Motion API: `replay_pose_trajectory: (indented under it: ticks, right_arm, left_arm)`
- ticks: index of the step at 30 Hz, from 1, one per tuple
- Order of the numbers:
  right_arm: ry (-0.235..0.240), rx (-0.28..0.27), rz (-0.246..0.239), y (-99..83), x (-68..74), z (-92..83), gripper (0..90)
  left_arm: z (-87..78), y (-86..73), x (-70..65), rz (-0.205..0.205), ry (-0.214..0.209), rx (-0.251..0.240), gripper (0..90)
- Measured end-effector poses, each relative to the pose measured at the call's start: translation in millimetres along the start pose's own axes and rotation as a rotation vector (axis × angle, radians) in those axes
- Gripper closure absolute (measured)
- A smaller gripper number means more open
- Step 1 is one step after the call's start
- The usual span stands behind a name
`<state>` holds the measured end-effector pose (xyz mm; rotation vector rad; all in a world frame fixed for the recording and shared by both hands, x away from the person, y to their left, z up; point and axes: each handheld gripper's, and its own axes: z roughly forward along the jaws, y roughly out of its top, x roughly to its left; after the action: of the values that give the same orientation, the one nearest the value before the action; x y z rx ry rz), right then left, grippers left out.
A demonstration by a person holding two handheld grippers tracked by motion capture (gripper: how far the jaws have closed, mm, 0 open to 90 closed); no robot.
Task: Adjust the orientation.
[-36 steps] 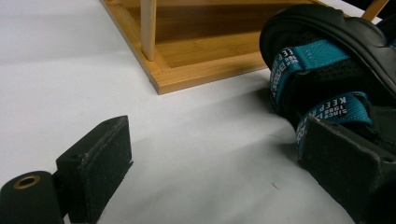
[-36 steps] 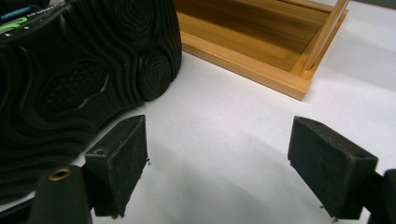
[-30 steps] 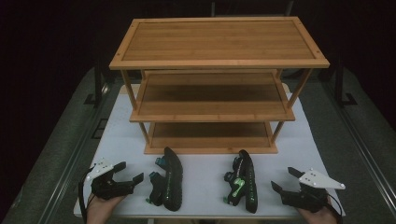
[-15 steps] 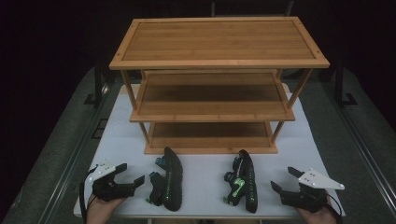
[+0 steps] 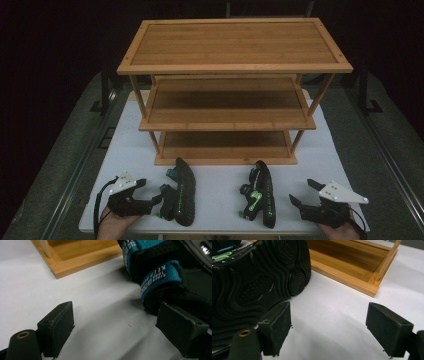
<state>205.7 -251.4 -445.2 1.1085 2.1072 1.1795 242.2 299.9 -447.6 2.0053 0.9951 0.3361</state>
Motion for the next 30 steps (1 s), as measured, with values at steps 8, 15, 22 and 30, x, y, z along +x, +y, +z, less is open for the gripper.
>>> replay_pose_trajectory:
  ticks: [8, 15, 22, 30]
  right_arm:
    - [0.005, 0.003, -0.004, 0.3, 1.7, 1.2, 19.9]
    - [0.011, 0.004, -0.007, 0.5, 1.9, 2.1, 19.9]
    - [0.017, 0.005, -0.011, 0.8, 3.0, 2.7, 20.1]
    - [0.021, 0.009, -0.014, 0.9, 3.2, 4.1, 20.1]
  left_arm:
    - [9.2, 4.7, -1.5, 0.003, -0.071, 0.035, 40.3]
    - [10.3, 8.7, -5.8, 0.018, -0.111, 0.034, 56.5]
    - [13.4, 12.9, -10.0, 0.038, -0.139, 0.028, 64.4]
    - [12.8, 16.9, -13.4, 0.034, -0.168, -0.001, 65.4]
